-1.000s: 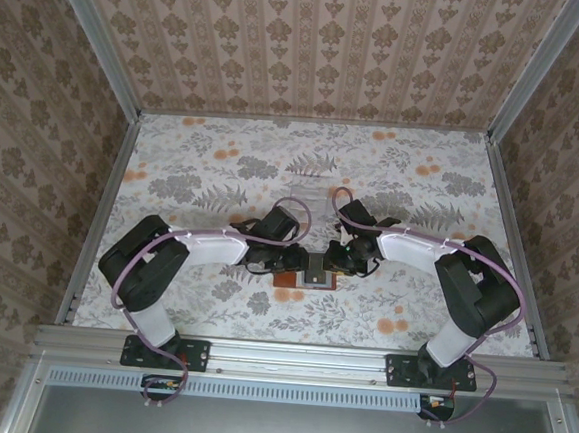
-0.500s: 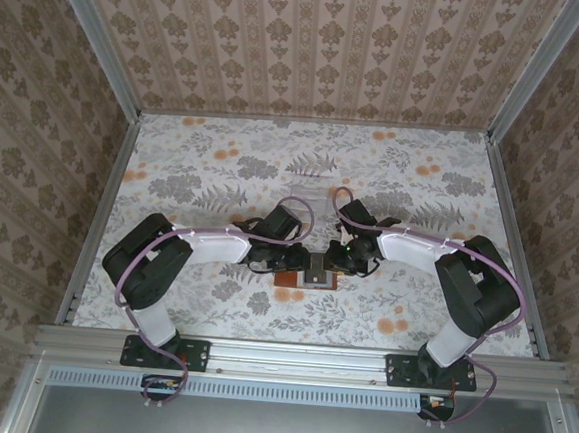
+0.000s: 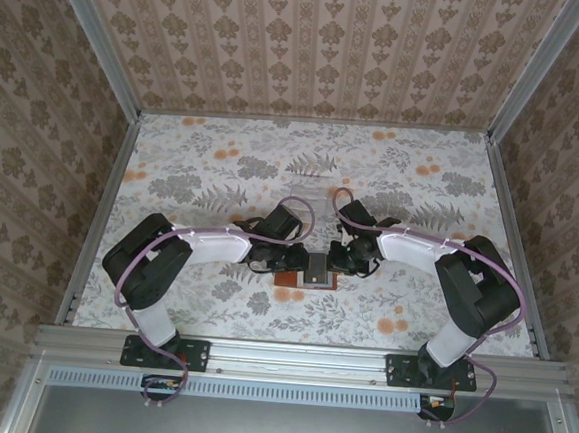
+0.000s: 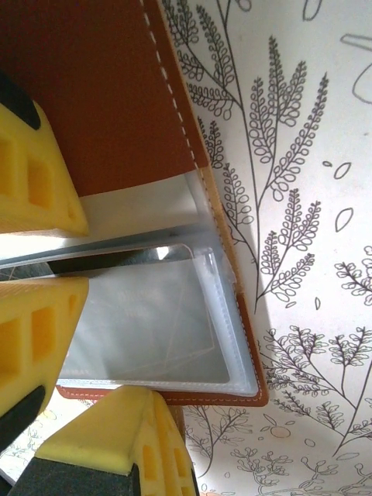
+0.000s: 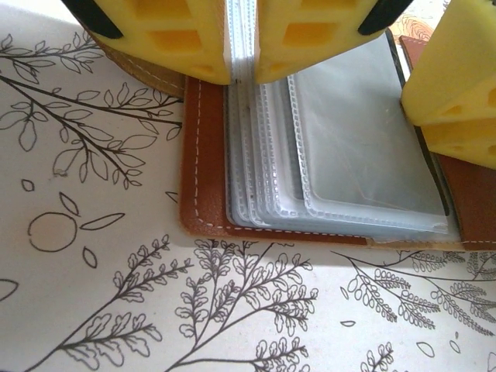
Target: Take the credit cards out of the card holder
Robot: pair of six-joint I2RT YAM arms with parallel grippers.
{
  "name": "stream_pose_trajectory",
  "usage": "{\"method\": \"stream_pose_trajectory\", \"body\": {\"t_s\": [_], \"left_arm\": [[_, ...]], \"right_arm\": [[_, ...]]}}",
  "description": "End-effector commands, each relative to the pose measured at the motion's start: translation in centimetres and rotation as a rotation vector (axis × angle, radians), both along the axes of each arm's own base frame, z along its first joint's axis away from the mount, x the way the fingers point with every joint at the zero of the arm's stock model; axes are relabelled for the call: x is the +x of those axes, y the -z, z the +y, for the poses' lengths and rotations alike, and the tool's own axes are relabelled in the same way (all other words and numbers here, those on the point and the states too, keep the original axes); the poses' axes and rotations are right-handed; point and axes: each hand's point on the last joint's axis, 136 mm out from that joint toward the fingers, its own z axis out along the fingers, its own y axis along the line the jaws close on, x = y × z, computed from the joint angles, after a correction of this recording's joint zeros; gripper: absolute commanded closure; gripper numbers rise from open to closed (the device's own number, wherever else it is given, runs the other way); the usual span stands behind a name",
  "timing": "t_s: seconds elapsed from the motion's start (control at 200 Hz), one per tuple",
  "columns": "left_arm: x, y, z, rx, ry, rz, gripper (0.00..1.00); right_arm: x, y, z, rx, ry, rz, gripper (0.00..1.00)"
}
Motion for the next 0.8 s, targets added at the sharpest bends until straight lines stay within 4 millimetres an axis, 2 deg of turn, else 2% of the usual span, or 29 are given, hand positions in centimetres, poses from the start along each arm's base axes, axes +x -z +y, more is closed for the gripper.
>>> {"method": "stream_pose_trajectory", "body": {"t_s": [0.0,0.235,0.495,0.66,0.795], "left_arm": [[-0.6,0.8,1.4,0.076,0.002,0.009,0.78],[-0.3,-0.3,1.2,0.055,0.004,-0.017,0.72],[-0.3,-0.5,0.9,0.046,0.011,-0.017,0.70],[-0.2,-0.7,0.6,0.029,0.019,-0.021,0.68],[-0.2,-0.7,0.5,0.029,0.023,-0.019,0.68]], "right_arm": [[-0.4,0.3,-0.9,-0.055,-0.007,0.010,0.85],[-0.2,-0.2,-0.9,-0.050,-0.005,0.000,0.86],[0.4,-2.3,-0.2,0.003,0.002,-0.049,0.66],[0.4,-2.4,0.7,0.044,-0.007,-0.045,0.58],[0.5,-2.2,-0.2,-0.006,0.010,-0.048,0.56]]}}
